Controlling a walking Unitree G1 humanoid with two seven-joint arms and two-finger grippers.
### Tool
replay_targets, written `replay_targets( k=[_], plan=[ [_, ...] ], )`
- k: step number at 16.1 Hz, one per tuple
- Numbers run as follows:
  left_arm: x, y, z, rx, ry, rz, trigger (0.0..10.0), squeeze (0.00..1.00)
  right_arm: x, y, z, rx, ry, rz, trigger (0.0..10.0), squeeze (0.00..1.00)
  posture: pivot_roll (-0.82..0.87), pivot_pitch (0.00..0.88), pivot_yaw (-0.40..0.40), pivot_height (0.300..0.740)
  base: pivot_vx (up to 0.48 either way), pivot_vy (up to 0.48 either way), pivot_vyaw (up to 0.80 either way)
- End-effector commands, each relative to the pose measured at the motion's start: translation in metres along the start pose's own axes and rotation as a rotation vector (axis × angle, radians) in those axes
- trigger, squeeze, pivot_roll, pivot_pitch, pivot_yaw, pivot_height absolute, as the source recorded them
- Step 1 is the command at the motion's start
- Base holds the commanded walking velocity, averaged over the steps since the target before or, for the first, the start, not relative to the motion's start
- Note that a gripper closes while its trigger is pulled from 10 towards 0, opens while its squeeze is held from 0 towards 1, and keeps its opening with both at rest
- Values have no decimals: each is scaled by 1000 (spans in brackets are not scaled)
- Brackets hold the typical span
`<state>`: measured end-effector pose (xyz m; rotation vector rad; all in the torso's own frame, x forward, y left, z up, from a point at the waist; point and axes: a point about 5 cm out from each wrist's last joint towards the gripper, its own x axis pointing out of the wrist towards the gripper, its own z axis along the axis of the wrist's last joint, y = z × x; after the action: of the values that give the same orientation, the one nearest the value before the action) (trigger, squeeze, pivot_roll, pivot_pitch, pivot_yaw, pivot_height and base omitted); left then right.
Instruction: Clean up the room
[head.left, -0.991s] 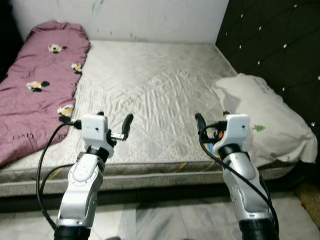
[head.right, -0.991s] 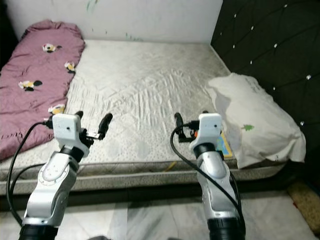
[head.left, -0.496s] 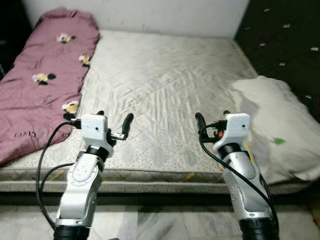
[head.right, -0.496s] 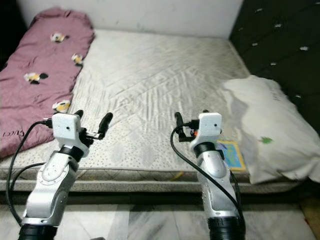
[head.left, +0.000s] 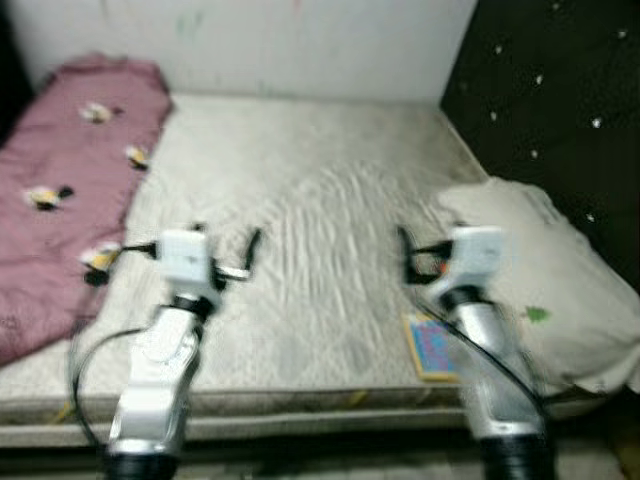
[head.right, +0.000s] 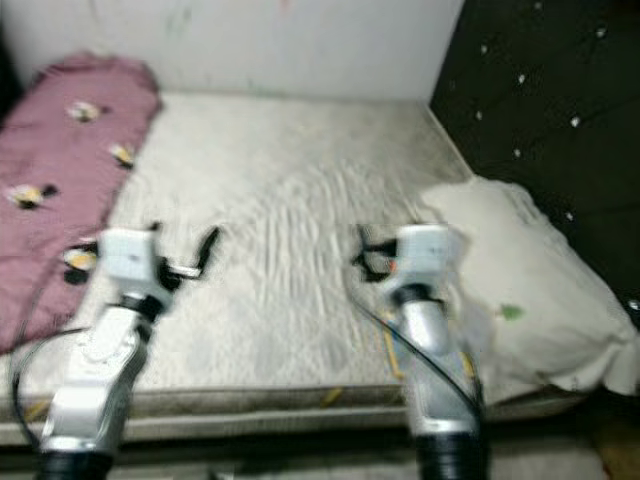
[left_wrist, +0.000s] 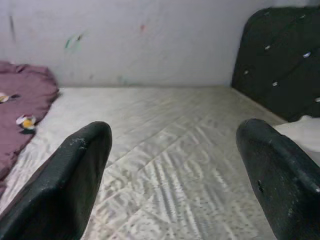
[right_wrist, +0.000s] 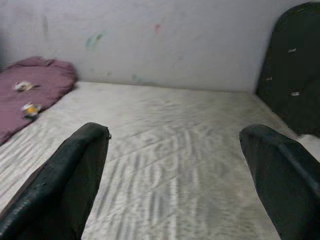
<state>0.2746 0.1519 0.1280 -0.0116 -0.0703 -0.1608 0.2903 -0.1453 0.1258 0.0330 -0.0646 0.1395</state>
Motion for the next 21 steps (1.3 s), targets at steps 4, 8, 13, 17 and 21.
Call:
replay_targets(
  k=[4,8,13,17,21],
  plan=[
    [2,-6,-1,-25,10,-22,10000,0,-1,-10,1,-22,-4,-31,10000,0,-53,0,-58,740,0,240,0],
    [3,-6,0,-29,12,-19,10000,0,-1,-10,1,-24,-2,-28,10000,0,-52,0,-60,740,0,480,0],
    [3,-7,-1,-35,19,-22,10000,0,-1,-10,1,-28,2,-27,10000,0,-53,0,-61,740,0,480,-298],
    [3,-7,-1,-34,23,-21,10000,0,0,-10,1,-30,3,-26,10000,0,-55,0,-62,740,0,480,0],
    [4,-7,-1,-37,29,-21,10000,0,0,-10,1,-31,4,-26,10000,0,-56,0,-61,740,0,480,0]
  ],
)
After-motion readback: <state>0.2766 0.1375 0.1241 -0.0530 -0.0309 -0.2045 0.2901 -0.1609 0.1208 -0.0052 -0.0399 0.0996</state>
